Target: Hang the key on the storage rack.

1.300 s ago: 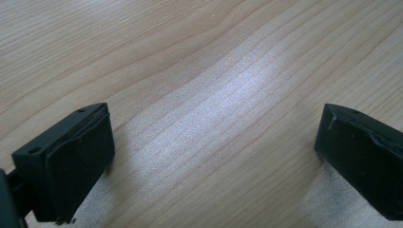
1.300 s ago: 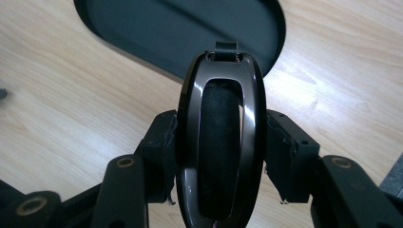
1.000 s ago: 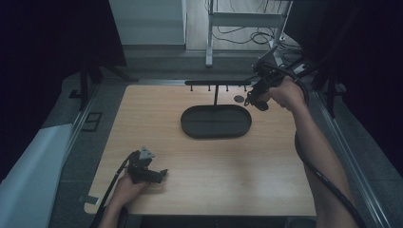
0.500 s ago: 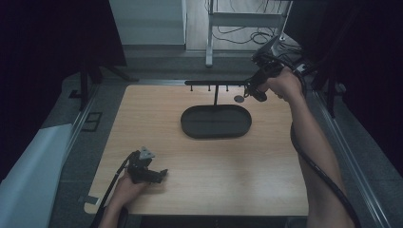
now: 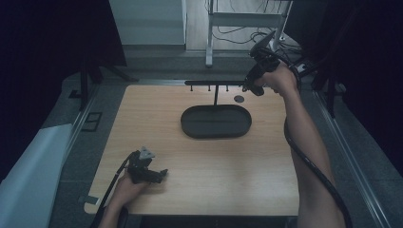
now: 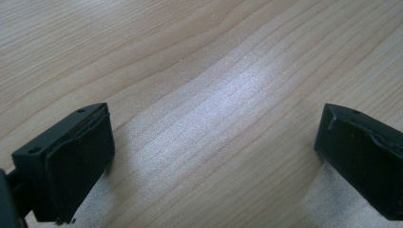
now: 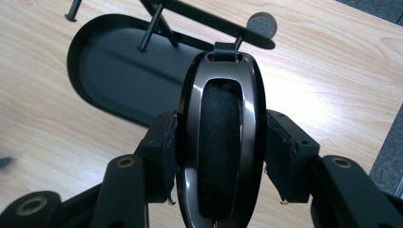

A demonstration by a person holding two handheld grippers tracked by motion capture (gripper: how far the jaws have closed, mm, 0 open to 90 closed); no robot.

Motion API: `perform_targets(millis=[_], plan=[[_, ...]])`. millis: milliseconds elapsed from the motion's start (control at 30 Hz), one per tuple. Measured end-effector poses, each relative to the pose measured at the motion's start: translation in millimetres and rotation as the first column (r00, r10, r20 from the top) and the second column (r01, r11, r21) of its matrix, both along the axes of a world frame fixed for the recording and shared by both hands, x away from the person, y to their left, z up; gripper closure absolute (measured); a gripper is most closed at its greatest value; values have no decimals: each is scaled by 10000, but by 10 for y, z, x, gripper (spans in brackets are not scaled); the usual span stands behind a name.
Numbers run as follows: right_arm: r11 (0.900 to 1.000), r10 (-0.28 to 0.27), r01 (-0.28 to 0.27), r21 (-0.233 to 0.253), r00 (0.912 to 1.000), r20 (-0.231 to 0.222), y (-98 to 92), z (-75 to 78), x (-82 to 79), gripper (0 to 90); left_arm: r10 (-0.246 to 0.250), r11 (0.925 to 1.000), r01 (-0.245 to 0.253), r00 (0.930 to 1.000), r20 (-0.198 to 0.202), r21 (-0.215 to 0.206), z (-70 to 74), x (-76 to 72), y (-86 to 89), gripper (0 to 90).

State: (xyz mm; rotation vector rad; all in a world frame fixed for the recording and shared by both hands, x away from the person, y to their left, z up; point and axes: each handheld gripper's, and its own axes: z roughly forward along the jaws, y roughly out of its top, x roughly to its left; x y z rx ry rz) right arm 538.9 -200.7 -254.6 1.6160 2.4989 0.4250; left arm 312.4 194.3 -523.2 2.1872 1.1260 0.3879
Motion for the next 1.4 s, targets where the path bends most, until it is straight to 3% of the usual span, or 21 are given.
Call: perform_targets(millis=[433,667,833,900,1400], plan=[[9970,-725,730,-273,9972,195,-198,-137,66,489,-14,10000,14,10000,-26,14,2,0,1,0],[9952,-891,893,-409,9960,80,-312,-321,70,489,-5,10000,5,10000,-28,14,2,0,1,0],[9912,-1023,1024,-839,9947,56,-362,-478,75,489,5,10000,-5,10000,-19,-3,1,0,0,0],[9916,-1047,1042,-761,9945,-27,-389,-543,78,489,-14,10000,14,10000,-6,2,1,2,2,0],[9927,-780,768,-926,9969,-96,-220,-1009,99,488,1,10000,-1,10000,-2,10,1,1,1,0]])
